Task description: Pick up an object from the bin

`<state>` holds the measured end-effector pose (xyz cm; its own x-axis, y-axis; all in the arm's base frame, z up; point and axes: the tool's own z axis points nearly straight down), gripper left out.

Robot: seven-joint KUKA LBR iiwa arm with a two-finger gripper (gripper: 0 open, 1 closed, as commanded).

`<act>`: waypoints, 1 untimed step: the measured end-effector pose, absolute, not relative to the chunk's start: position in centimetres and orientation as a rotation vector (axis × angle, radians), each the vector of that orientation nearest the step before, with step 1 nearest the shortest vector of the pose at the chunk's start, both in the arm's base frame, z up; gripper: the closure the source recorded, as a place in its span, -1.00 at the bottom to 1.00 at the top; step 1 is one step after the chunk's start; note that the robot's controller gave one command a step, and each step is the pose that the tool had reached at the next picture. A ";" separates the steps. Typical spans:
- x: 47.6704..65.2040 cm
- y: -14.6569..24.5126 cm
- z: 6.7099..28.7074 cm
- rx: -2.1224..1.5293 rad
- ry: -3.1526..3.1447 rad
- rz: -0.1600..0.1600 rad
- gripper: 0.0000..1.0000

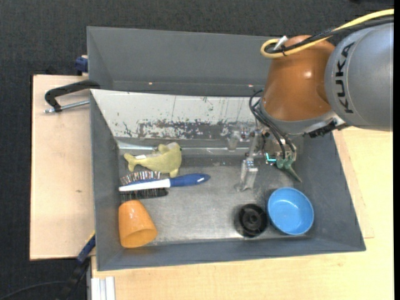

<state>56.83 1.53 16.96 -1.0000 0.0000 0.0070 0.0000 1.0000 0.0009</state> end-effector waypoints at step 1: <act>54.0 -9.9 11.8 -0.088 -3.136 0.004 -1.00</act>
Offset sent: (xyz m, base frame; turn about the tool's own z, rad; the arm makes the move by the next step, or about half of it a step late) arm -0.0265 -0.1088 -0.0507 0.0468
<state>54.04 -9.88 11.76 -0.9984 0.0558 0.0046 0.0558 0.9984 -0.0027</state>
